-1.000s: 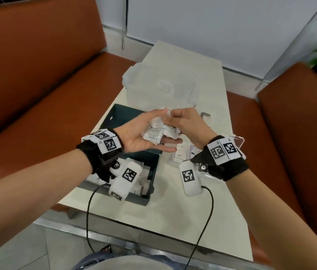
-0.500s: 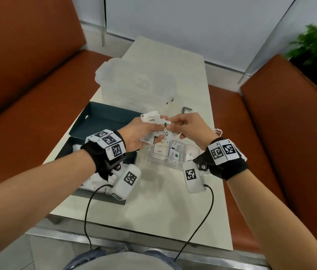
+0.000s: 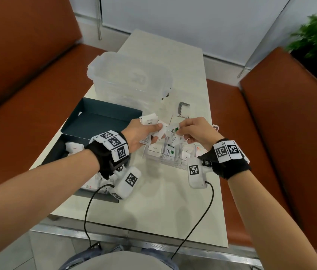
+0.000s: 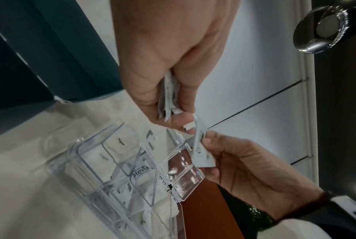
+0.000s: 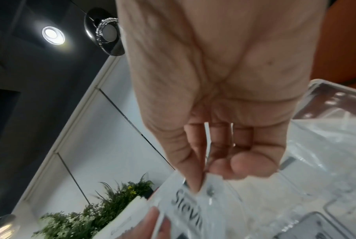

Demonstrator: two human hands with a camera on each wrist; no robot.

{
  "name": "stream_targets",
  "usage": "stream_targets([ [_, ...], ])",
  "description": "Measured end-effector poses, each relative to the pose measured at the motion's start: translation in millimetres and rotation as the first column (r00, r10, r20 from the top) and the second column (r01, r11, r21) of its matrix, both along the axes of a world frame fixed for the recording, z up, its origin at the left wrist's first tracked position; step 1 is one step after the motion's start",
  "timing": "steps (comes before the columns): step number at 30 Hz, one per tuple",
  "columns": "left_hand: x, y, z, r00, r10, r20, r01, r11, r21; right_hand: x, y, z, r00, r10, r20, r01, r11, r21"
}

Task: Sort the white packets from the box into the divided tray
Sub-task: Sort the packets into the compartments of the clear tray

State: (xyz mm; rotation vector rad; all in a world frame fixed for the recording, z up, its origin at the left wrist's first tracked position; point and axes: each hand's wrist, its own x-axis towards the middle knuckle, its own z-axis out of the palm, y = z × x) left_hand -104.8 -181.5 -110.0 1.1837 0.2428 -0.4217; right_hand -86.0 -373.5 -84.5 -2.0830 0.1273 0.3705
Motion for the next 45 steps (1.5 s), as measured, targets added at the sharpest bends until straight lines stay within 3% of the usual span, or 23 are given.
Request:
stream_targets([
  [4,2.8,9.1,0.0,0.999,0.039,0.000,-0.039,0.999,-0.002,0.7,-6.7,-26.6,0.991,-0.137,0.004,0.136,0.975,-0.175],
  [14,2.9,13.5,0.5,0.999,0.036,0.010,-0.036,0.999,0.018,2.2,21.6,-69.3,1.000,0.002,-0.011,-0.007,0.885,-0.465],
  [20,1.5,16.1,-0.5,0.999,0.040,0.000,-0.040,0.999,0.017,1.1,30.3,-80.2,0.981,0.192,-0.003,-0.140,0.706,-0.694],
  [25,0.1,16.7,1.5,0.999,0.037,0.003,-0.037,0.999,-0.002,0.3,36.9,-82.8,0.952,0.300,-0.070,-0.219,0.500,-0.838],
  [28,0.2,16.3,2.3,1.000,0.022,-0.021,-0.022,1.000,-0.007,1.0,39.3,-80.3,0.946,0.317,-0.073,-0.223,0.467,-0.856],
  [30,0.2,15.6,3.4,0.999,-0.005,-0.053,0.004,1.000,-0.026,1.2,38.1,-75.8,0.951,0.302,-0.066,-0.216,0.497,-0.840],
  [32,0.0,15.8,5.5,0.996,-0.028,-0.089,0.022,0.998,-0.064,3.4,33.9,-67.0,0.964,0.266,0.026,-0.148,0.611,-0.777],
  [35,0.2,17.7,7.8,0.989,-0.035,-0.140,0.018,0.992,-0.121,4.9,28.0,-44.4,0.957,0.122,0.263,0.034,0.854,-0.519],
  [37,0.4,17.1,7.2,0.988,-0.041,-0.149,0.022,0.992,-0.128,0.5,29.4,-27.8,0.930,-0.012,0.367,0.125,0.951,-0.285],
  [40,0.3,12.2,6.0,0.989,-0.053,-0.140,0.037,0.993,-0.113,-10.1,34.6,-11.0,0.944,-0.118,0.308,0.126,0.992,-0.007],
  [45,2.2,2.6,4.9,0.997,-0.055,-0.062,0.051,0.997,-0.065,-17.4,32.6,-3.1,0.966,-0.047,0.253,0.029,0.997,0.073],
])
